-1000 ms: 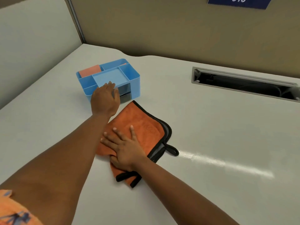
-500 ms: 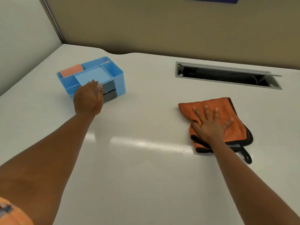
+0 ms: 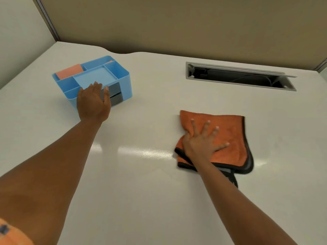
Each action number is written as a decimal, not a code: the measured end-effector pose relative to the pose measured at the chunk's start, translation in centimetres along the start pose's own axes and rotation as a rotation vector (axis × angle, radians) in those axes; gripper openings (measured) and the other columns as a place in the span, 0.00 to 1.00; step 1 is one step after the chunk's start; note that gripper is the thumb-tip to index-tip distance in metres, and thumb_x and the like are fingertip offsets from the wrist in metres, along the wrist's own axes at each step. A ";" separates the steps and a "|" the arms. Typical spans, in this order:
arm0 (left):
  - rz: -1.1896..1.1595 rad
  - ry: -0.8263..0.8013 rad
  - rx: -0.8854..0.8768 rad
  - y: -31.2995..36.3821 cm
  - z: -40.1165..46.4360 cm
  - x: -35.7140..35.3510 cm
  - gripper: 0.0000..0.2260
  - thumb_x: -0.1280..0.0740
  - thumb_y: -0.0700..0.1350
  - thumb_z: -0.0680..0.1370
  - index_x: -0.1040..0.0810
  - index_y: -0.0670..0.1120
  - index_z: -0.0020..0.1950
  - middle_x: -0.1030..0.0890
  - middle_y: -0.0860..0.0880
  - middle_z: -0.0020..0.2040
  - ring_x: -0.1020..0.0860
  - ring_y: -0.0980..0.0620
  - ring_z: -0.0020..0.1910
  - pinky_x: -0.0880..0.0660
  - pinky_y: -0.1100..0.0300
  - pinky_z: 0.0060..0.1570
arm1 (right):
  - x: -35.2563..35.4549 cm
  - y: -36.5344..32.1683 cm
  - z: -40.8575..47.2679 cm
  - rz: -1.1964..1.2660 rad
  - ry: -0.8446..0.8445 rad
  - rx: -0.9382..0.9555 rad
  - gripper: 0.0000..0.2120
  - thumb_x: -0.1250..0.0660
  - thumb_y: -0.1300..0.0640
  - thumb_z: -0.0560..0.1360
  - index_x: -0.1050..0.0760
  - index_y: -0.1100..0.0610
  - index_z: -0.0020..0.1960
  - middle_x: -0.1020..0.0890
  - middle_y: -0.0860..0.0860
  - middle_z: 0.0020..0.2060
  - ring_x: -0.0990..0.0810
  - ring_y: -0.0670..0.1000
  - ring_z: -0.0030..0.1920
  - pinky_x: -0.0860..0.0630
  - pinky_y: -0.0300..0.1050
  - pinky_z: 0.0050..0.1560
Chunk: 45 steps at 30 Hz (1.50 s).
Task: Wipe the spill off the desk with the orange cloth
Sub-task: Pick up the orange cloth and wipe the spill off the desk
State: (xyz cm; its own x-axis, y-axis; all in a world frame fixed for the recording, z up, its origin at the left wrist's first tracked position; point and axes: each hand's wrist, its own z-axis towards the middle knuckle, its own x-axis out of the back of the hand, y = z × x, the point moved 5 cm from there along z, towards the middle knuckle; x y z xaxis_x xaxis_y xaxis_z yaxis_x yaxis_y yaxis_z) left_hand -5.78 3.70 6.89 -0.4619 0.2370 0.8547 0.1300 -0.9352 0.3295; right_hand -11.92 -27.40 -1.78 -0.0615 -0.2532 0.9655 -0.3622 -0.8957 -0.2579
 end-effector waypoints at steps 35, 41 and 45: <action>0.028 0.136 -0.029 -0.3 0.0 -1.0 0.16 0.46 0.42 0.79 0.29 0.36 0.63 0.25 0.34 0.63 0.29 0.35 0.63 0.48 0.46 0.72 | 3.8 12.8 5.8 -0.178 -0.076 0.410 0.25 0.47 0.46 0.77 0.53 0.33 0.70 0.54 0.42 0.76 0.59 0.53 0.76 0.62 0.72 0.67; -0.001 0.188 0.009 -0.5 0.0 -1.4 0.16 0.46 0.42 0.78 0.28 0.38 0.62 0.24 0.35 0.62 0.28 0.37 0.64 0.51 0.49 0.72 | 5.2 16.1 7.5 0.080 -0.020 0.162 0.20 0.51 0.52 0.79 0.42 0.37 0.70 0.46 0.46 0.76 0.55 0.52 0.76 0.64 0.68 0.70; -0.015 0.204 0.036 -0.4 0.1 -1.7 0.17 0.46 0.43 0.78 0.28 0.37 0.62 0.24 0.35 0.62 0.28 0.37 0.64 0.52 0.50 0.72 | 4.3 13.0 6.4 0.101 -0.011 0.087 0.21 0.53 0.50 0.79 0.45 0.40 0.71 0.46 0.47 0.76 0.56 0.53 0.76 0.65 0.69 0.69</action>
State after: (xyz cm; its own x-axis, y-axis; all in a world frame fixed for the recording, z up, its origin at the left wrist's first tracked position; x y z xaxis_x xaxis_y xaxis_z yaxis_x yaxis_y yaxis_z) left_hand -4.91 3.68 5.36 -0.6319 0.1894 0.7516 0.1511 -0.9210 0.3591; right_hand -10.93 -42.47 -1.18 -0.0837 -0.3472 0.9341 -0.2729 -0.8935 -0.3566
